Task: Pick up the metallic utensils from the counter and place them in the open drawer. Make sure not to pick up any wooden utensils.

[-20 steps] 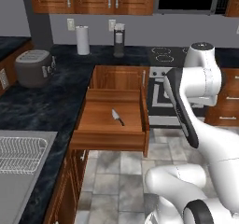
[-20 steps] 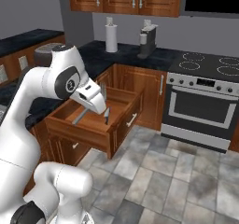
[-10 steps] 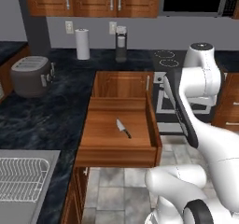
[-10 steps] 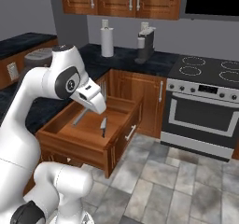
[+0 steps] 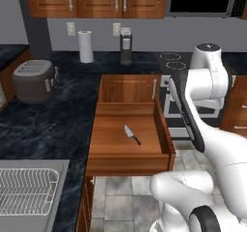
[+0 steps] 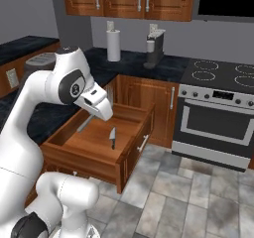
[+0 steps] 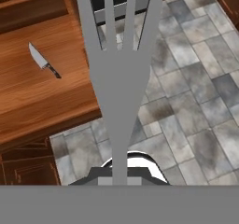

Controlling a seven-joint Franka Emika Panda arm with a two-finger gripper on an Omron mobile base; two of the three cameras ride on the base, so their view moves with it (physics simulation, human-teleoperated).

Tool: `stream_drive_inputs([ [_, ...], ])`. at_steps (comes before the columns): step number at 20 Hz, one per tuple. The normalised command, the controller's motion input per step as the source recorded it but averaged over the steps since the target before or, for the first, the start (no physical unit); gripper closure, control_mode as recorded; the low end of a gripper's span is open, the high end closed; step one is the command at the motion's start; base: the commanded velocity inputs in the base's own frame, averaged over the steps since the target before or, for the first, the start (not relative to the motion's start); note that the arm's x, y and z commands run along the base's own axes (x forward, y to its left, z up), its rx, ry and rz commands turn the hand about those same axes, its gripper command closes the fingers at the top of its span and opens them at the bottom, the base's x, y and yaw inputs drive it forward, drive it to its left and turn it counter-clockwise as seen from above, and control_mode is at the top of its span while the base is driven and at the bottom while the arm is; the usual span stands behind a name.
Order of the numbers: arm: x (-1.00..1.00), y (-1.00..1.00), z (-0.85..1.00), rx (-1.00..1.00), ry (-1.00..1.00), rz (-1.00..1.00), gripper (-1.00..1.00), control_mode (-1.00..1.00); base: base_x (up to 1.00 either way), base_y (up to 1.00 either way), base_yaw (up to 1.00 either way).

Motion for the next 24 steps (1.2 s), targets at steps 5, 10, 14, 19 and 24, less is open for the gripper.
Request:
stream_drive_inputs([
  [5,0.07,0.03,-0.03,0.0,0.0,0.0,1.0,-1.0,0.22,0.21,-0.04],
  [10,0.41,0.1,-0.21,0.0,0.05,0.0,1.0,-1.0,0.0,0.0,0.0],
  [14,0.36,0.15,-0.26,0.0,0.12,0.03,1.0,-1.0,0.0,0.0,0.0],
  [19,0.32,0.23,-0.36,0.0,0.17,0.05,1.0,-1.0,0.0,0.0,0.0],
  [24,0.2,0.23,-0.47,0.0,0.12,0.04,1.0,-1.0,0.0,0.0,0.0],
])
